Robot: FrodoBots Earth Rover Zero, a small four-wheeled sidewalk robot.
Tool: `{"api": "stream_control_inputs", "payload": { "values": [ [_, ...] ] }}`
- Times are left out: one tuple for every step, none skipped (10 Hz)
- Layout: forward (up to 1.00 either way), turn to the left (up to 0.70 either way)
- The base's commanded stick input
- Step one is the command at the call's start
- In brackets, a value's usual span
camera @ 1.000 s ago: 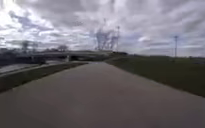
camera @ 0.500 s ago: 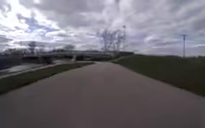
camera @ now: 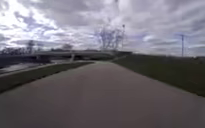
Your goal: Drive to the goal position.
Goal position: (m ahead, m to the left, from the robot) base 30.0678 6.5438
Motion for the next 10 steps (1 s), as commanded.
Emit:
{"api": "stream_control_inputs", "payload": {
  "values": [
    [1.0,0.0],
    [1.0,0.0],
    [1.0,0.0],
    [1.0,0.0],
    [1.0,0.0],
    [1.0,0.0],
    [1.0,0.0],
    [1.0,0.0],
    [1.0,0.0],
    [1.0,0.0]
  ]
}}
